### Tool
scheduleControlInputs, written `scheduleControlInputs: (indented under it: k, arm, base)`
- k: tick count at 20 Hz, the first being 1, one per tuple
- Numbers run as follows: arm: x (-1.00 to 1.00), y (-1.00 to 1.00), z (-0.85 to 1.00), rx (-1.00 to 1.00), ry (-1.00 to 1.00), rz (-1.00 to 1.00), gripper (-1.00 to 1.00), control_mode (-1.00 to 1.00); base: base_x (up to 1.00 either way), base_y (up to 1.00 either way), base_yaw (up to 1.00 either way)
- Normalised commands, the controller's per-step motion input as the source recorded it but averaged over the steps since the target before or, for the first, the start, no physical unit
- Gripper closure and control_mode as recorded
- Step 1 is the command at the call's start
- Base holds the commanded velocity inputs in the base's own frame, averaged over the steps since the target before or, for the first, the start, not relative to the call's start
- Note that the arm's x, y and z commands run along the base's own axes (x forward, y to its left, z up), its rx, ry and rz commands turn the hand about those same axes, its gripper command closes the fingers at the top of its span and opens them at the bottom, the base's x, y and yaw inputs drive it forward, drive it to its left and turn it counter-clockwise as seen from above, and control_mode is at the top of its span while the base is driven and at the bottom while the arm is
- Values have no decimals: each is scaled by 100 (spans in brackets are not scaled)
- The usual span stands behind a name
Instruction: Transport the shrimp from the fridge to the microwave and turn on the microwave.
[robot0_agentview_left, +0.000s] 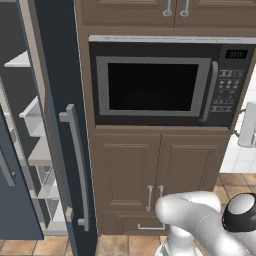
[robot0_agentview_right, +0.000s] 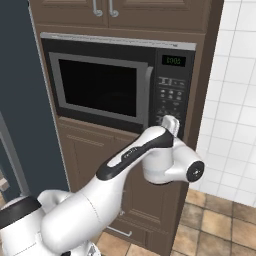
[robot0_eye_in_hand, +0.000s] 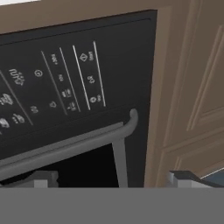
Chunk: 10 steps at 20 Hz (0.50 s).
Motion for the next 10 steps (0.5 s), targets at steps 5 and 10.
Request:
scheduleControlInputs:
  k: [5, 10]
  arm:
    - [13, -14, -6, 0, 0, 4, -100, -100]
    - [20, -2, -9, 0, 0, 3, -100, -100]
  base:
    - [0, 0, 0]
    - [0, 0, 0]
